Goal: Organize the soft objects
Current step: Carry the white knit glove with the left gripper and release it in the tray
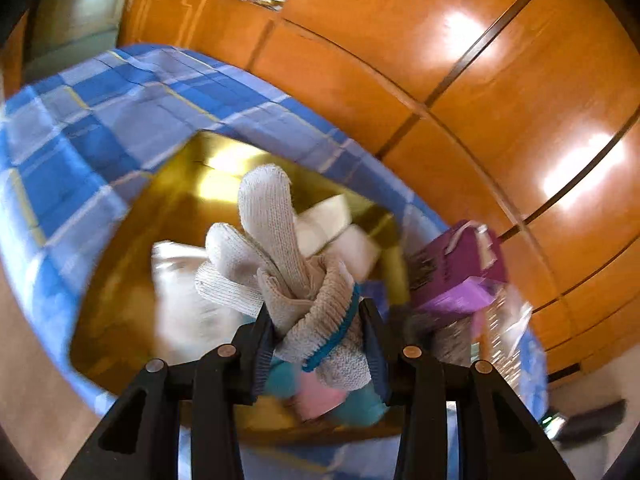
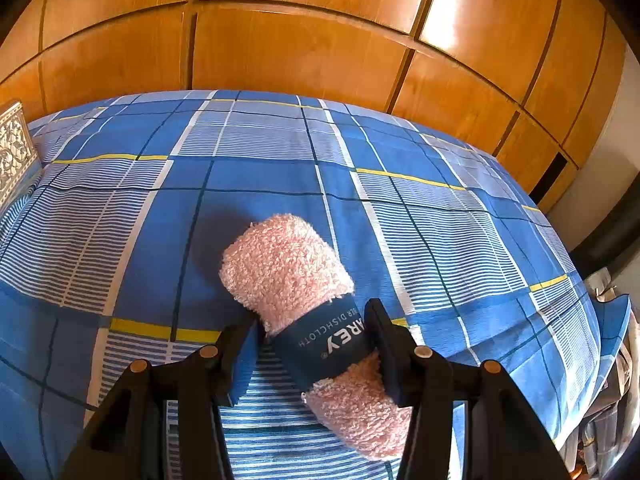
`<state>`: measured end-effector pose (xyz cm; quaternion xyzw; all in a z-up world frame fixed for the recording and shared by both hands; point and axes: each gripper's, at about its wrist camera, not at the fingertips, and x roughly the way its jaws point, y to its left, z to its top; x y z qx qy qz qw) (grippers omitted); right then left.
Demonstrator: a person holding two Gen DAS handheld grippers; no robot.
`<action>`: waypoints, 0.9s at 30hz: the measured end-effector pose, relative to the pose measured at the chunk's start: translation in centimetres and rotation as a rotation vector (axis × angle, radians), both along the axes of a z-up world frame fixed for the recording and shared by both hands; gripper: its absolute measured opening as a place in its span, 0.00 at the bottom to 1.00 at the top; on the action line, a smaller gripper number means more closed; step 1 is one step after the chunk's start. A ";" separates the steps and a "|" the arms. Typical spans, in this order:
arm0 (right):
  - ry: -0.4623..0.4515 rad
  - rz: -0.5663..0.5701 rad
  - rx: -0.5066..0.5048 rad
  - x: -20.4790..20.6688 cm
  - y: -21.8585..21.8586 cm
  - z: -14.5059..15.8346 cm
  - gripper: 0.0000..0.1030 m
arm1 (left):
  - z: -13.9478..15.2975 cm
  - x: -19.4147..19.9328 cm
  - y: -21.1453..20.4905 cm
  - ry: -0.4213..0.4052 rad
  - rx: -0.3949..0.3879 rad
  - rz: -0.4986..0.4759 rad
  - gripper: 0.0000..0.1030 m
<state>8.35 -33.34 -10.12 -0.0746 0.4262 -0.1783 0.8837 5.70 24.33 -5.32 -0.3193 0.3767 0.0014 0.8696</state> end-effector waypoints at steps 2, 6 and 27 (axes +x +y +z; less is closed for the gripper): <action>0.002 0.000 -0.003 0.1 0.1 0.0 0.50 | 0.5 2.1 -0.8 -0.022 0.009 -0.030 0.41; 0.002 -0.003 -0.004 0.1 0.1 0.0 0.50 | -0.9 7.0 -1.7 0.053 0.027 -0.071 0.44; 0.022 -0.031 0.004 0.6 0.0 0.1 0.49 | 0.9 2.3 -3.5 0.076 0.413 0.049 0.74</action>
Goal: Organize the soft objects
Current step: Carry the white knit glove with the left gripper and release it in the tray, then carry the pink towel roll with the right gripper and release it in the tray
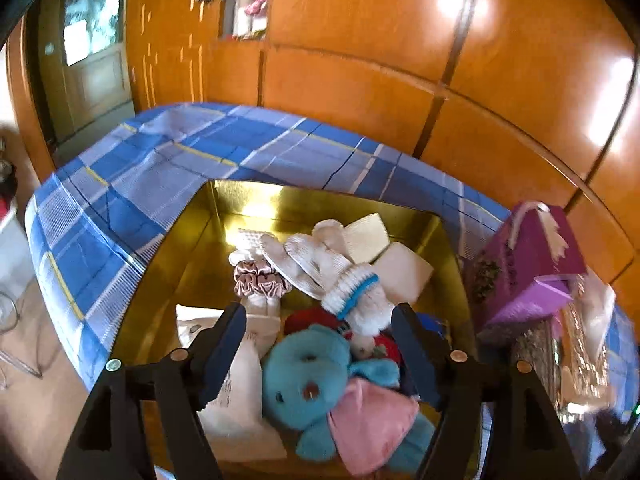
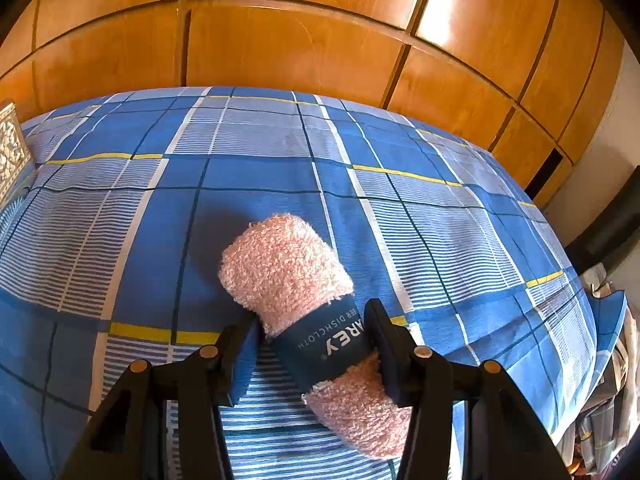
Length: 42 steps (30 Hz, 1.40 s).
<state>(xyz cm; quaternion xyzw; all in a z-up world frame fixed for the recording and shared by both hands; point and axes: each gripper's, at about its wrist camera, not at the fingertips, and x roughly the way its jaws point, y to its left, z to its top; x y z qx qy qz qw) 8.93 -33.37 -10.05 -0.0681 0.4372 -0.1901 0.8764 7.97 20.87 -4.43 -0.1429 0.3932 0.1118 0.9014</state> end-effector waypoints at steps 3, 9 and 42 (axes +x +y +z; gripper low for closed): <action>0.018 -0.007 0.022 0.3 -0.2 0.2 0.49 | 0.7 -1.2 -0.9 -0.022 0.031 -0.024 0.79; 0.051 -0.032 0.074 0.7 -0.7 0.5 0.45 | 2.0 -4.1 -2.6 -0.055 0.067 -0.063 0.88; 0.086 0.116 0.367 8.2 5.2 6.0 0.39 | 1.4 -7.1 -3.1 -0.070 0.100 -0.086 0.93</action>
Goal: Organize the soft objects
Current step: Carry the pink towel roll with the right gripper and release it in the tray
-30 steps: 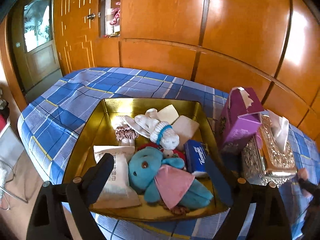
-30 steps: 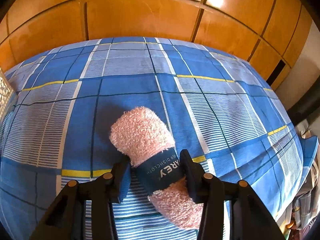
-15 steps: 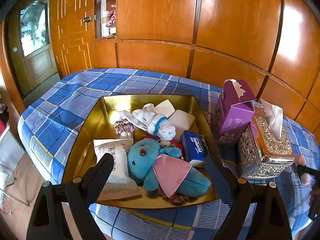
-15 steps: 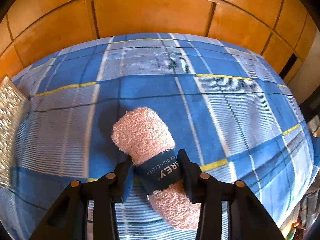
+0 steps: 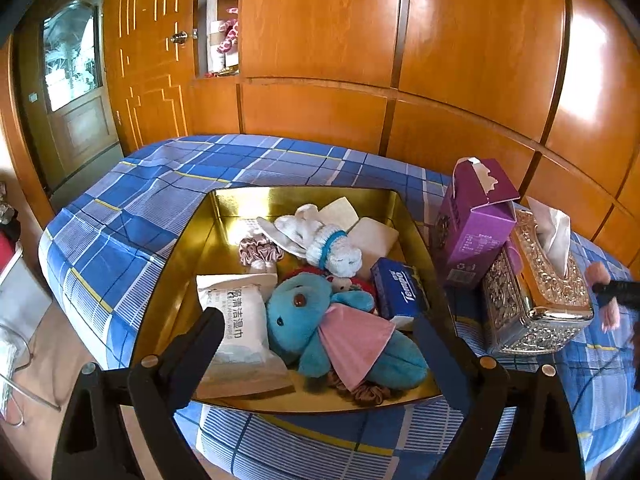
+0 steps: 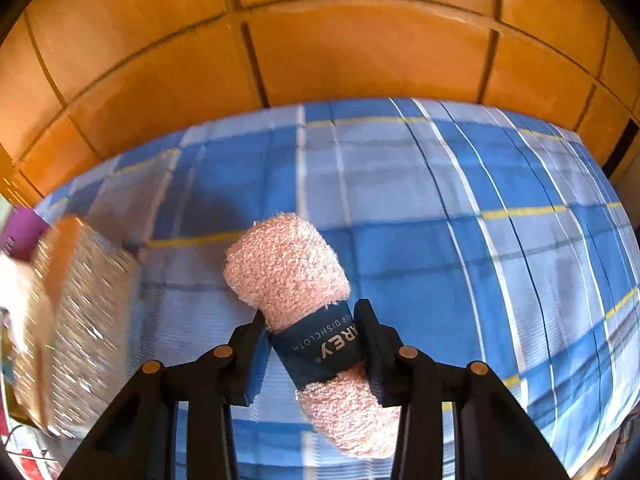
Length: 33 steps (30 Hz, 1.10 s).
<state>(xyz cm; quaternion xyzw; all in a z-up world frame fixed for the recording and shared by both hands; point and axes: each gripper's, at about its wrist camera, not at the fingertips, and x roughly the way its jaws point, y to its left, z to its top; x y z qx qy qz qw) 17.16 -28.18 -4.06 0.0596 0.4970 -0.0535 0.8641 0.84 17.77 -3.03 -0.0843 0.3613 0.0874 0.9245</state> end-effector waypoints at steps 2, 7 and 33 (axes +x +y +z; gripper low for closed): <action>-0.017 0.025 0.003 1.0 1.0 1.3 0.39 | 0.1 -0.1 0.1 -0.003 0.000 0.005 0.93; -0.063 0.114 -0.009 3.0 4.6 4.5 0.39 | 0.1 -0.2 0.3 -0.004 -0.001 0.009 0.94; -0.098 0.760 0.207 -4.6 28.8 10.0 0.39 | 0.3 -1.8 4.4 -0.011 -0.011 0.121 0.94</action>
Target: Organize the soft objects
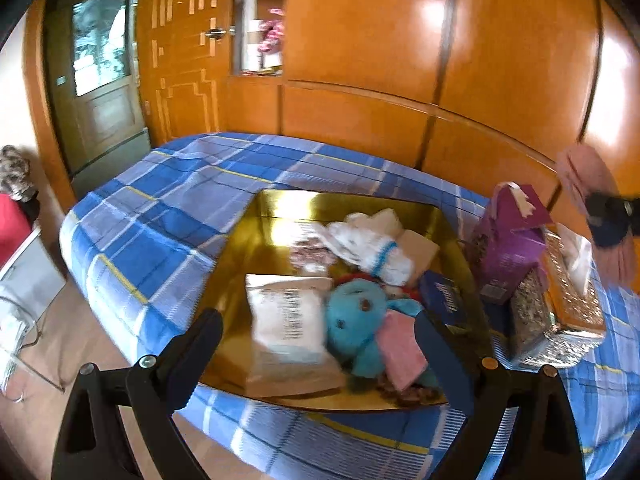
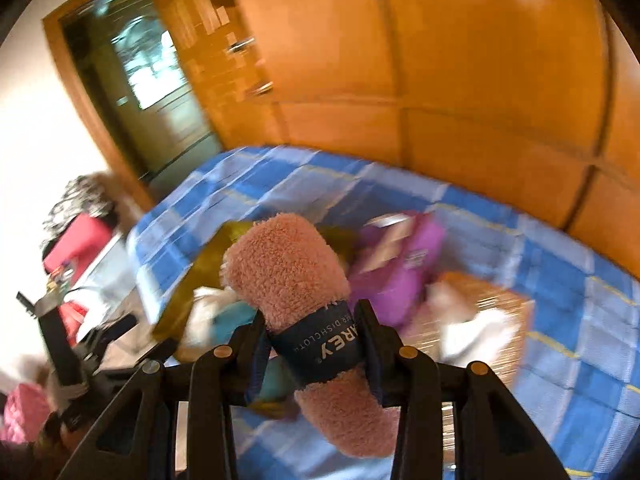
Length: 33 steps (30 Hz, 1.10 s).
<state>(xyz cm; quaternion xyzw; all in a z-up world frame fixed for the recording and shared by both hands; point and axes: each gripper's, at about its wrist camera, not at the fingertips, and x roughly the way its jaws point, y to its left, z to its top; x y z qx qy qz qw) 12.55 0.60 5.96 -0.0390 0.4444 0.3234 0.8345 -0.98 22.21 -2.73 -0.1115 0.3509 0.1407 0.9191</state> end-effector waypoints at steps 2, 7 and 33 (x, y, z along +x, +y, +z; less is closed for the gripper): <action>0.045 0.058 0.014 -0.9 1.9 -1.2 0.39 | 0.1 -0.6 1.3 -0.004 0.000 0.037 0.94; 0.155 0.156 -0.050 -1.7 7.4 -6.7 0.39 | -0.1 -1.4 3.4 -0.004 -0.009 0.103 0.94; -0.113 0.068 -0.239 -1.6 11.4 -11.8 0.71 | -0.1 -1.2 1.2 -0.003 0.008 0.084 1.00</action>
